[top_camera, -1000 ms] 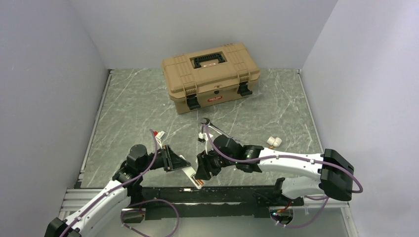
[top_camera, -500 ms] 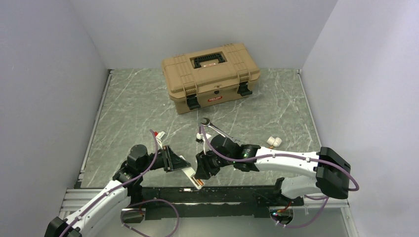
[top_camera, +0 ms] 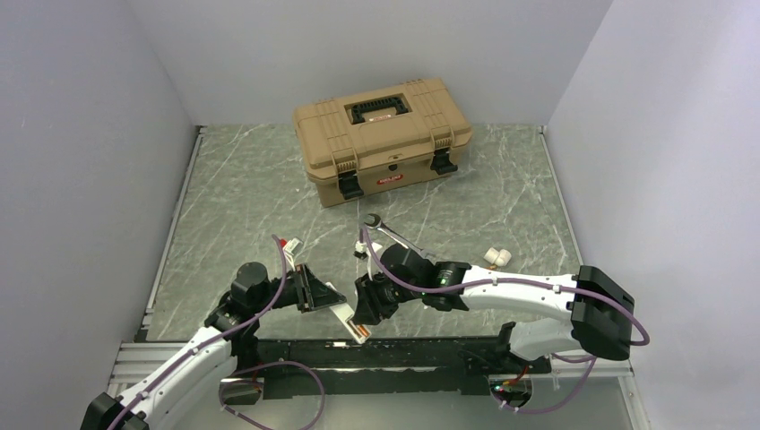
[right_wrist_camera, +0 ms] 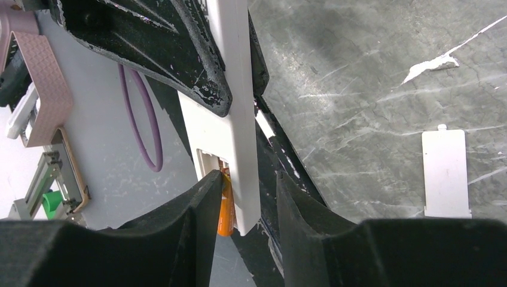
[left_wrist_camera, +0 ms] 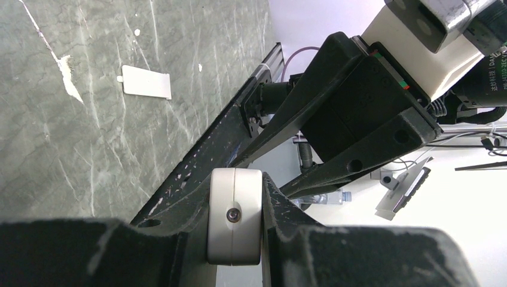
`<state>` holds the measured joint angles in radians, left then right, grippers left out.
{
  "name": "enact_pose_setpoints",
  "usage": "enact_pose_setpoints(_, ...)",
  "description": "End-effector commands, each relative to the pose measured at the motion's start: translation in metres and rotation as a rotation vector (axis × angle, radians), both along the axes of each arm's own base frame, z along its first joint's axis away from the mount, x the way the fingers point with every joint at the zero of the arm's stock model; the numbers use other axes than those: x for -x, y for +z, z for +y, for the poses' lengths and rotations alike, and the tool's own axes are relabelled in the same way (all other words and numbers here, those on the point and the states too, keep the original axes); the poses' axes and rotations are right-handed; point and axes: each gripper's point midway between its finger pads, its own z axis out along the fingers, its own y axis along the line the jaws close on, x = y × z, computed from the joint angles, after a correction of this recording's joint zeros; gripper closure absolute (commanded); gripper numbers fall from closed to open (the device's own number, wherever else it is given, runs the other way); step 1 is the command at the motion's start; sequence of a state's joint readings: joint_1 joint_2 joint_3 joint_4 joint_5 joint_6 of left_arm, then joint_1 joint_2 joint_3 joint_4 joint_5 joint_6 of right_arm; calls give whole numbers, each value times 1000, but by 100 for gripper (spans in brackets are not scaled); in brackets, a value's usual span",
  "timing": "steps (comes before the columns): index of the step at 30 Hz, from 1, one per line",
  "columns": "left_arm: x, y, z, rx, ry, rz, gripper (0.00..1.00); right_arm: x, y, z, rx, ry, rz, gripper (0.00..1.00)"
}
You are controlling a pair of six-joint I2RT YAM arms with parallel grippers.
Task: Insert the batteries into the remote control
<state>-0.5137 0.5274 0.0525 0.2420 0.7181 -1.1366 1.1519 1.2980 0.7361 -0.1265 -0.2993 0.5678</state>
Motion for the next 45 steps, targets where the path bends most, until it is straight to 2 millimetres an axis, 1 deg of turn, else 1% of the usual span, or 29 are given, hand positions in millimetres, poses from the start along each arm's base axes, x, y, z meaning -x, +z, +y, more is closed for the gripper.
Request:
enact_pose_setpoints(1, 2, 9, -1, 24, -23, -58, 100, -4, 17, 11, -47, 15, -24, 61)
enact_pose_setpoints(8, 1, 9, -1, 26, -18, -58, 100, -4, 16, 12, -44, 17, -23, 67)
enact_pose_setpoints(13, 1, 9, -1, 25, -19, -58, 100, -5, 17, 11, -46, 9, -27, 67)
enact_pose_setpoints(24, 2, 5, -1, 23, -19, -53, 100, -5, 27, 14, -82, 4, -31, 48)
enact_pose_setpoints(28, 2, 4, -1, 24, -19, -52, 100, -8, 34, 10, -95, -15, -54, 44)
enact_pose_setpoints(32, 2, 7, -1, 34, -24, -54, 100, -13, 47, 0, -114, -20, -141, 44)
enact_pose_setpoints(34, 3, 8, -1, 35, -26, -54, 100, -15, 59, -7, -152, -14, -205, 44)
enact_pose_setpoints(35, 3, 10, -2, 36, -28, -56, 100, -17, 71, -9, -199, -3, -260, 44)
enact_pose_setpoints(37, 3, 10, -2, 38, -28, -54, 100, -17, 80, -15, -255, 14, -331, 45)
enact_pose_setpoints(40, 3, 14, -2, 53, -30, -50, 100, -7, 88, -20, -314, 110, -422, 44)
enact_pose_setpoints(41, 3, 15, -3, 61, -31, -46, 100, -5, 93, -20, -343, 151, -471, 44)
enact_pose_setpoints(43, 4, 18, -4, 79, -35, -33, 100, 5, 96, -22, -400, 244, -550, 44)
enact_pose_setpoints(45, 3, 22, -5, 90, -40, -28, 100, 5, 96, -25, -419, 287, -632, 42)
